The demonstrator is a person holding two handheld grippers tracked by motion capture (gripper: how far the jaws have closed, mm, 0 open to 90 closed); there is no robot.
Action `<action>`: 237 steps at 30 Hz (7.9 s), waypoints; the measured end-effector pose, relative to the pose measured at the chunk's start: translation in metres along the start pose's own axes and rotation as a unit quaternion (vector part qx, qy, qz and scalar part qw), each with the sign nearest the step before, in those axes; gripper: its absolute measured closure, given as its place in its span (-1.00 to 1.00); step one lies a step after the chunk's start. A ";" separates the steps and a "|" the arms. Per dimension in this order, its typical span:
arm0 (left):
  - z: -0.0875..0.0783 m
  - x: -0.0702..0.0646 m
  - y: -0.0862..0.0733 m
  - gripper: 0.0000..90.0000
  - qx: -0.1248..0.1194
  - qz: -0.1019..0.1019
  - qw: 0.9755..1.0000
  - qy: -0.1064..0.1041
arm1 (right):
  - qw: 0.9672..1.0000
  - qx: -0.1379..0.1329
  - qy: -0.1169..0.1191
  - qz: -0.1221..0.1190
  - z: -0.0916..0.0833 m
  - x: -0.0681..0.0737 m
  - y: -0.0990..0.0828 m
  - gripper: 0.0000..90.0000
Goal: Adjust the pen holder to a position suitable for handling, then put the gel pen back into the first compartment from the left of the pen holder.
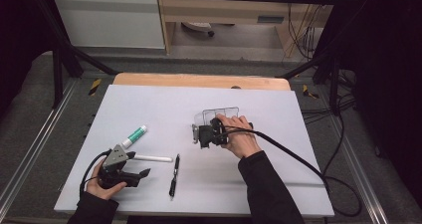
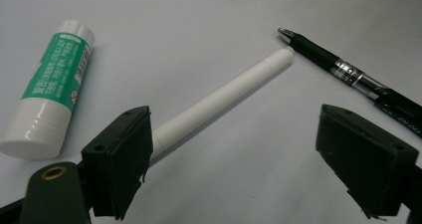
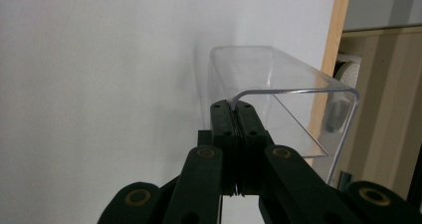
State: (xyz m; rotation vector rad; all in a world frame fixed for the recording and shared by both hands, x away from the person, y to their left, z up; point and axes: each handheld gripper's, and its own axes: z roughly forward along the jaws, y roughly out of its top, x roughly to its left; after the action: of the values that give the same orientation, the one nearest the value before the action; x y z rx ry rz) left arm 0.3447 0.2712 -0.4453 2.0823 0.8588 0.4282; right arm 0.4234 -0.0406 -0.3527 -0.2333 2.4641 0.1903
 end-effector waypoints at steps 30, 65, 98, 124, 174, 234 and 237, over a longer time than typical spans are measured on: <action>0.001 0.001 0.000 -0.67 0.002 -0.001 1.000 -0.001 | 0.991 -0.097 0.030 0.091 0.032 -0.024 0.003 0.99; -0.001 0.000 0.000 -0.67 0.000 0.001 1.000 0.000 | 0.987 -0.118 -0.007 0.106 0.030 -0.025 0.018 0.90; -0.003 -0.003 0.003 -0.76 0.002 0.000 1.000 0.002 | 0.901 -0.154 0.026 0.405 -0.011 0.019 -0.058 -0.73; 0.006 -0.040 0.023 -0.59 0.024 0.005 0.999 -0.022 | 0.820 -0.167 0.064 0.544 0.001 0.104 -0.162 -0.95; 0.036 -0.093 0.020 0.99 0.074 0.011 0.988 -0.133 | 0.818 -0.162 0.067 0.547 -0.003 0.124 -0.175 -0.99; 0.021 -0.063 0.037 0.07 0.045 0.009 0.997 -0.065 | 0.816 -0.191 0.086 0.539 -0.009 0.112 -0.150 -0.90; 0.014 -0.054 0.031 -0.15 0.039 0.003 0.997 -0.064 | 0.822 -0.192 0.101 0.527 -0.006 0.107 -0.134 -0.85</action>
State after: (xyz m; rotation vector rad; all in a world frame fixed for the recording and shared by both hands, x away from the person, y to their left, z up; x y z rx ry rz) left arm 0.3276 0.2117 -0.4291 2.1587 0.8051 0.2646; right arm 0.3657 -0.1849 -0.4251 1.0332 2.4525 1.1766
